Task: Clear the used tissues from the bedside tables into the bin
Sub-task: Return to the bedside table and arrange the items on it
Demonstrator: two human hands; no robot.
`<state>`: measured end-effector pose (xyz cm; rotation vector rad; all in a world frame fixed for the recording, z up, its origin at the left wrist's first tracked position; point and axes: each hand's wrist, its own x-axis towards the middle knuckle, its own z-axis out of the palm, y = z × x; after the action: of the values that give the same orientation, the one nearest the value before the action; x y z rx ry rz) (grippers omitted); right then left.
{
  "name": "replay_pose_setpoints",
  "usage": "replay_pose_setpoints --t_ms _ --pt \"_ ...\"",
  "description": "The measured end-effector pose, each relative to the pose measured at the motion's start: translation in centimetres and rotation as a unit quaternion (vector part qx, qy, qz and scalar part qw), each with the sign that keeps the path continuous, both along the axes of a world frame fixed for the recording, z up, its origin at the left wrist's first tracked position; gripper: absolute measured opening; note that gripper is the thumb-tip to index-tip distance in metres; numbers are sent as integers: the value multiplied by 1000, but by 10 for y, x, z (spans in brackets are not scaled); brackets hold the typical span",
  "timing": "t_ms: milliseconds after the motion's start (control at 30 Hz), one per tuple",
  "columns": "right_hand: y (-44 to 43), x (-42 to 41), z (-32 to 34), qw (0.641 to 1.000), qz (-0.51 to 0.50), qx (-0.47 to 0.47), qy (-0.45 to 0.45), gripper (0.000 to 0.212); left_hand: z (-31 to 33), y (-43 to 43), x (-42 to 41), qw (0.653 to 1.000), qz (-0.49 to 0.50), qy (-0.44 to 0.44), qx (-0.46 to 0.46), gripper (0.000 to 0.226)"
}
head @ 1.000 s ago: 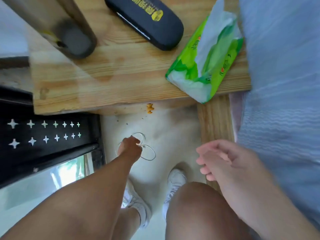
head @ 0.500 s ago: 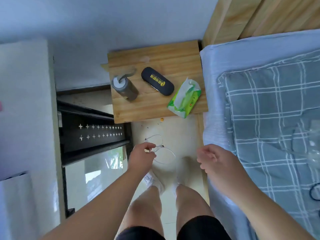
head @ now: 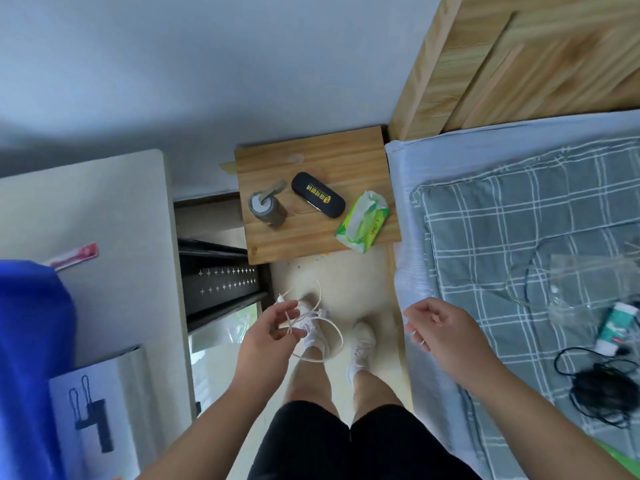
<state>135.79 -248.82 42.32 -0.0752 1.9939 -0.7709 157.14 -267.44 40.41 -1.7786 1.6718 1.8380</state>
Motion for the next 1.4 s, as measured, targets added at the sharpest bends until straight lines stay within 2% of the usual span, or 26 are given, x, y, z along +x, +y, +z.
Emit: replay_pose_setpoints --t_ms 267,500,633,733,800,867,1033,1100,1233,1400 --pt "-30 -9 -18 1000 -25 4 -13 14 -15 -45 -45 999 -22 42 8 47" --pt "-63 -48 -81 999 -40 8 -28 20 -50 -87 -157 994 -40 101 -25 59" --pt "-93 -75 -125 999 -32 22 -10 18 -81 -118 -213 992 -25 114 -52 49" --pt "-117 -93 -161 997 12 47 60 14 -112 -135 -234 991 -4 113 -73 51" --pt "-134 -100 -185 988 49 73 125 28 -134 -140 -238 991 4 104 -84 52" --pt "-150 -104 -204 985 46 86 146 40 -153 -141 -238 992 -2 82 -99 55" --pt "-176 -103 -240 988 -28 115 97 79 -190 -141 -231 991 -15 23 -134 54" --pt "-180 -103 -250 984 -38 137 104 84 -202 -143 -229 991 -15 3 -136 53" --pt "-176 -105 -262 973 -20 178 148 80 -213 -149 -227 992 -10 -16 -129 50" --pt "-176 -112 -268 973 -45 157 162 46 -220 -153 -226 989 -30 -36 -138 50"
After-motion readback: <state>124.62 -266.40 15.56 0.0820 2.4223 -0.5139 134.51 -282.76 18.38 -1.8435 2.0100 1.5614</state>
